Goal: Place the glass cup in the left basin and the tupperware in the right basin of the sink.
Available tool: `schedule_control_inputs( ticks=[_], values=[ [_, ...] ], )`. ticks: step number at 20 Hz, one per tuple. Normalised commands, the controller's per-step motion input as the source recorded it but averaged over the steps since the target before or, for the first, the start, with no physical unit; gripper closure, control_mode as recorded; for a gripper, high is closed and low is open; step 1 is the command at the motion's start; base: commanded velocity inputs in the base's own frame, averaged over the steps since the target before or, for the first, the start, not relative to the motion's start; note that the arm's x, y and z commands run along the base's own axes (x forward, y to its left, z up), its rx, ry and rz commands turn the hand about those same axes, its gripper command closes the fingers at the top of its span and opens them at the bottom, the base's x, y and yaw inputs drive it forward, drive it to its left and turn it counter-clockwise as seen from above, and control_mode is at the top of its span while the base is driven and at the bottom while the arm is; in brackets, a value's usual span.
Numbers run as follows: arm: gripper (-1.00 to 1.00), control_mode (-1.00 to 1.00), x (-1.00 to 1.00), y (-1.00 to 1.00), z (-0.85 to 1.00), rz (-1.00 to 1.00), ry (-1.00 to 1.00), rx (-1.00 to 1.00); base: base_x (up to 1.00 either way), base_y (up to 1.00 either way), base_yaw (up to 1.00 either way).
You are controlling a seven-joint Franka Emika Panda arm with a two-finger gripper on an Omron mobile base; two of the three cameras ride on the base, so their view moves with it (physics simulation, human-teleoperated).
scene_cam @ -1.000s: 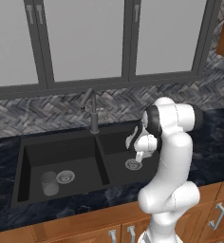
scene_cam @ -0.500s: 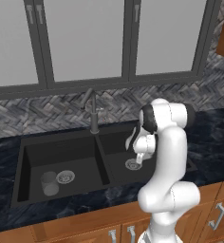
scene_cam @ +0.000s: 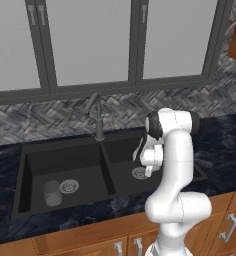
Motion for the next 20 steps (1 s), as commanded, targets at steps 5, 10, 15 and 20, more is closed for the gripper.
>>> schedule_control_inputs(
  ticks=[5,10,15,20],
  values=[
    [1.00,-1.00,0.07,-0.08,-0.38,0.03,0.00,0.00,0.00,0.00,0.00],
    [1.00,-1.00,0.01,-0.03,-0.18,0.01,0.00,0.00,0.00,0.00,0.00],
    [-1.00,-1.00,0.00,0.00,0.00,0.00,0.00,0.00,0.00,0.00,0.00],
    [-1.00,-1.00,0.00,0.00,0.00,0.00,0.00,0.00,0.00,0.00,0.00]
  ],
)
